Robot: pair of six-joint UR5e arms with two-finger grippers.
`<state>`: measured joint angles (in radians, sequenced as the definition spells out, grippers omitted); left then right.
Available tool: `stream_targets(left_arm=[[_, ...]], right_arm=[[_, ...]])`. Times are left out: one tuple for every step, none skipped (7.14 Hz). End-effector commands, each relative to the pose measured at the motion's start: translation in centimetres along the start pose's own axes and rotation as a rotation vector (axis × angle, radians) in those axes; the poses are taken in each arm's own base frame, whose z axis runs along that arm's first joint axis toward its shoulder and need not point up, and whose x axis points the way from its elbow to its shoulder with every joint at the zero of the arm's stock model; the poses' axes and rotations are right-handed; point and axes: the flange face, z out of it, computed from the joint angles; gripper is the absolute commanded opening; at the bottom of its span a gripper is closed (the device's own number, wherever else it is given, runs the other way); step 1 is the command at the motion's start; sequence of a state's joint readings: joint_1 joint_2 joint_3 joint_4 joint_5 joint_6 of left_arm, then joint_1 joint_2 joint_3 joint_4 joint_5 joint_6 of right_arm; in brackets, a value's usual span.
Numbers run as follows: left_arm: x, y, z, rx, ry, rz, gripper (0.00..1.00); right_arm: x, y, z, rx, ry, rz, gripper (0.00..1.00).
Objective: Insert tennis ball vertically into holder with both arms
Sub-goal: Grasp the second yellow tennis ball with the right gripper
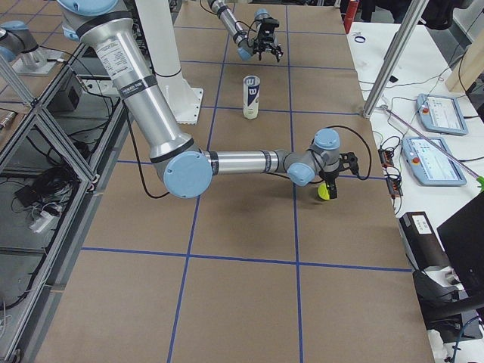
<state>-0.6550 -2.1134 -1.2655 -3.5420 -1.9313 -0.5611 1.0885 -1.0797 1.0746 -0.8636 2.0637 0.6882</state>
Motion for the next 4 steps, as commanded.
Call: stream_targets(left_arm=[[0.02, -0.03, 0.01, 0.002, 0.001, 0.002, 0.99], [0.02, -0.03, 0.01, 0.002, 0.001, 0.002, 0.99], [0.01, 0.04, -0.06, 0.0, 0.0, 0.001, 0.99], [0.07, 0.09, -0.02, 0.0, 0.001, 0.0, 0.99]], right_arm=[[-0.64, 1.05, 1.44, 0.0, 0.028, -0.012, 0.98], [-0.53, 1.38, 1.86, 0.009, 0.051, -0.015, 0.42], [-0.81, 1.32, 1.78, 0.011, 0.048, -0.018, 0.01], [-1.5, 0.86, 0.93, 0.026, 0.034, -0.023, 0.0]])
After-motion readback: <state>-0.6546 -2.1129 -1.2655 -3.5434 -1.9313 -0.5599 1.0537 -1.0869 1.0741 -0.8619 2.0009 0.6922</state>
